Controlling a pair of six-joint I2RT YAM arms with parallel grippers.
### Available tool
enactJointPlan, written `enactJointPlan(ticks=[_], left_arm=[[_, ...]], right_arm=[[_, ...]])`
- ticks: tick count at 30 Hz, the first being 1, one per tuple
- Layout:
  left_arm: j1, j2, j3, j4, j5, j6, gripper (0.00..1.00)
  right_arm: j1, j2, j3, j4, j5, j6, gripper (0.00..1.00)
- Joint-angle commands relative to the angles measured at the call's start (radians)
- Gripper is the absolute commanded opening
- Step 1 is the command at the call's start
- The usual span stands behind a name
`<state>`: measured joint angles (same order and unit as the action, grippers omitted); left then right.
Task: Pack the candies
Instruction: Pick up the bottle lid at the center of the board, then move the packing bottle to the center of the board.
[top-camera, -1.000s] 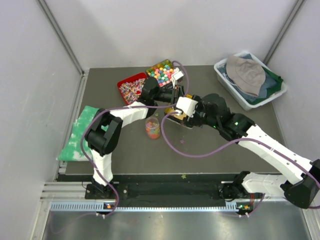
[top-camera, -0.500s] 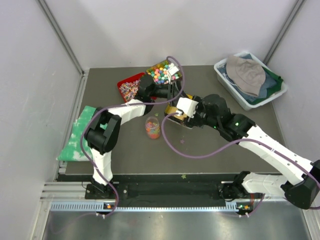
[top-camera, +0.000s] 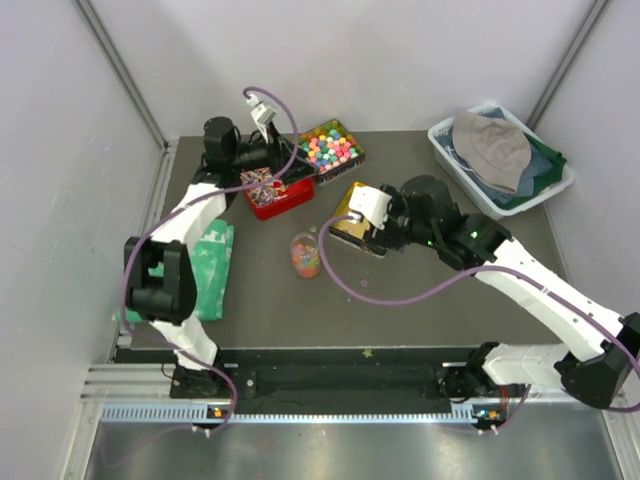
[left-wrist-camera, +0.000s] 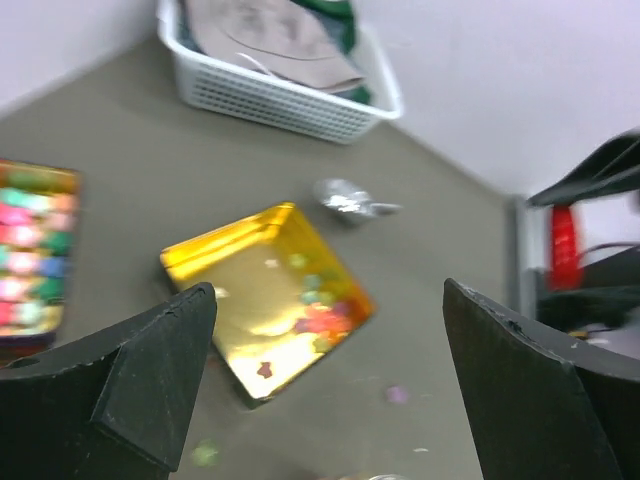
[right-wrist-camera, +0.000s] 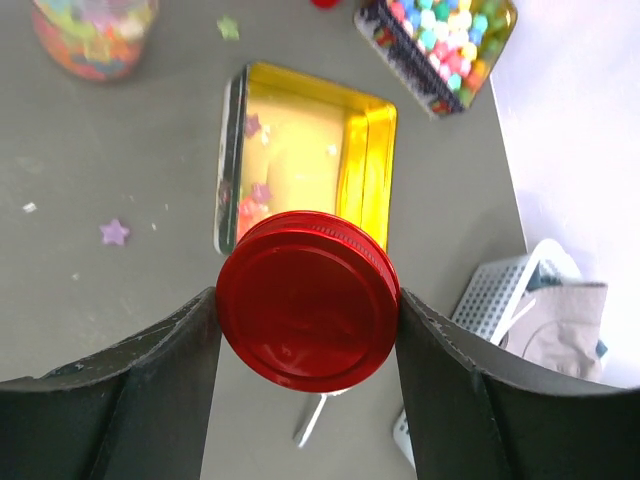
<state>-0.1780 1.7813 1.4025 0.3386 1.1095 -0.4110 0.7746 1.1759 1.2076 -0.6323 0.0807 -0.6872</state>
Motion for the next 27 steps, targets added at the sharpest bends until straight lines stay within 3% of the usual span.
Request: enactJointPlan(ticks=[1,11,20,27], left_arm=[[0.005,-0.181,-0.14,-0.251,-0.103,0.452,0.99],[0.015,-0.462,-0.624,-0.194,-0.168,0.647,0.99],[0.021,-0.551,-0.77,-0.139,-0.122,0.681,0.99],[-0.001,-0.531,-0.87,-0.069,-0.119,0.817,0.99]], right_arm=[[-0.011,0.042,0.17,-0.052,-0.096,0.049,0.44],[-0.009,0.171,0.372,-0.168,-0.186,0.054,0.45],[0.015,0.245,0.445,-0.213,-0.205,0.071,0.46],[0.034,0.312,0.492,-0.228,-0.262,0.08,0.46]])
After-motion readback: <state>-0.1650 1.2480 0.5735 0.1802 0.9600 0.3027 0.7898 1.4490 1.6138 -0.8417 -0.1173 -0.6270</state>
